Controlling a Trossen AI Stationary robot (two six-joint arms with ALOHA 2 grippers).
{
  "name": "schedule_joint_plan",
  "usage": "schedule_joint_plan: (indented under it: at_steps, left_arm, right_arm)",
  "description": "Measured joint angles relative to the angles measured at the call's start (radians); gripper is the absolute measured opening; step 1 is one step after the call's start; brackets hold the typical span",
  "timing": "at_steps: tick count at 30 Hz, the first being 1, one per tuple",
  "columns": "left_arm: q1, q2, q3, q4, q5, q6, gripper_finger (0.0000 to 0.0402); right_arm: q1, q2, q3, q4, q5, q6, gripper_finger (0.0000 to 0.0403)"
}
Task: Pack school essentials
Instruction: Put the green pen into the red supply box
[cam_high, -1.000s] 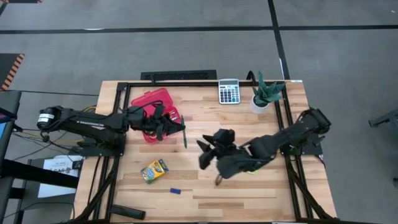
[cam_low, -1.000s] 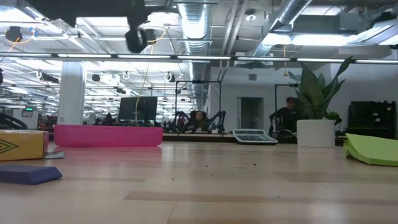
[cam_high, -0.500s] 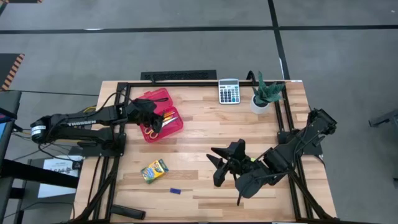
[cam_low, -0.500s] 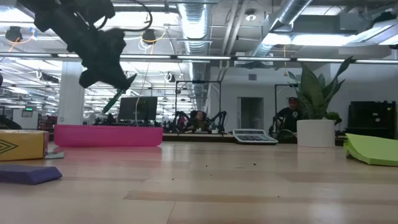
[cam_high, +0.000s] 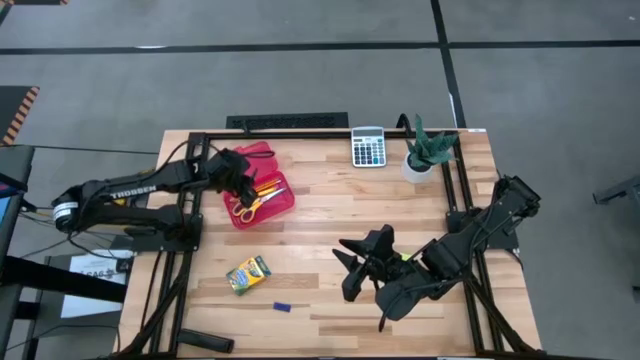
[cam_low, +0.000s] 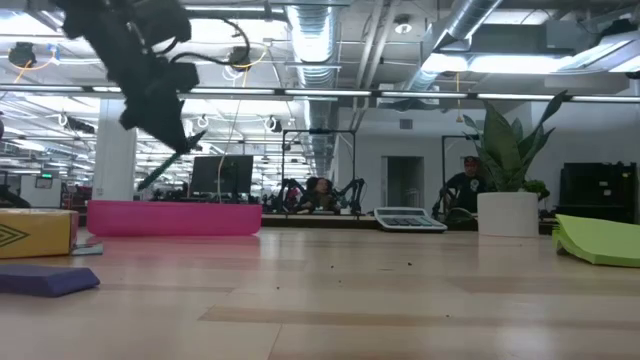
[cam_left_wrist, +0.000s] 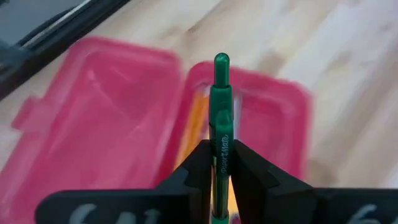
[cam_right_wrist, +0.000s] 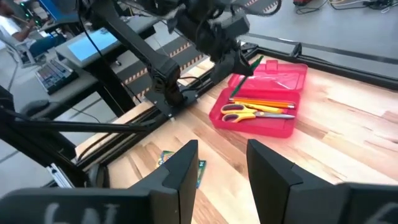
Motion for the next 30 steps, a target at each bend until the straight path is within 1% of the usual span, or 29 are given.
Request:
schedule_joint_plan:
  at_steps: [3,4,5,6,8,9,10,14,18,22,27,30]
  left_arm:
    - [-0.043,0.044,0.144,-0.024,0.09,-0.004,0.0033]
    - [-0.061,0.055,0.203,-0.039,0.103,0.0,0.0033]
    - [-0.082,0.065,0.262,-0.07,0.091,0.026,0.0033]
    - [-0.104,0.076,0.319,-0.116,0.036,0.058,0.0033]
    - [-0.136,0.099,0.407,-0.259,-0.138,0.13,0.0033]
    - [-0.138,0.111,0.431,-0.324,-0.201,0.151,0.0034]
    - [-0.136,0.122,0.442,-0.362,-0.235,0.161,0.0034]
    - [-0.116,0.155,0.409,-0.375,-0.217,0.17,0.0034]
    - [-0.091,0.21,0.325,-0.356,-0.228,0.164,0.0034]
    - [-0.074,0.286,0.241,-0.315,-0.218,0.17,0.0034]
    - [-0.059,0.373,0.186,-0.254,-0.229,0.19,0.0034]
    - [-0.06,0.427,0.174,-0.234,-0.231,0.216,0.0034]
  right_arm:
    - [0.0,0.0,0.0,-0.008,0.0,0.0,0.0143]
    - [0.0,0.0,0.0,-0.012,0.0,0.0,0.0142]
    - [0.0,0.0,0.0,-0.018,0.0,0.001,0.0141]
    - [0.002,0.0,0.0,-0.021,-0.001,0.002,0.014]
    - [0.01,0.0,0.0,-0.028,0.0,0.002,0.0138]
    - [0.014,0.0,0.0,-0.033,0.0,0.003,0.0137]
    - [0.019,0.0,0.0,-0.038,-0.001,0.002,0.0137]
    - [0.036,0.0,0.0,-0.045,-0.001,0.003,0.0137]
    - [0.042,0.0,0.0,-0.055,-0.001,0.03,0.0136]
    - [0.047,0.0,0.0,-0.061,-0.001,0.034,0.0138]
    - [0.052,0.0,0.0,-0.059,-0.001,0.037,0.0137]
    - [0.052,0.0,0.0,-0.059,-0.001,0.037,0.0134]
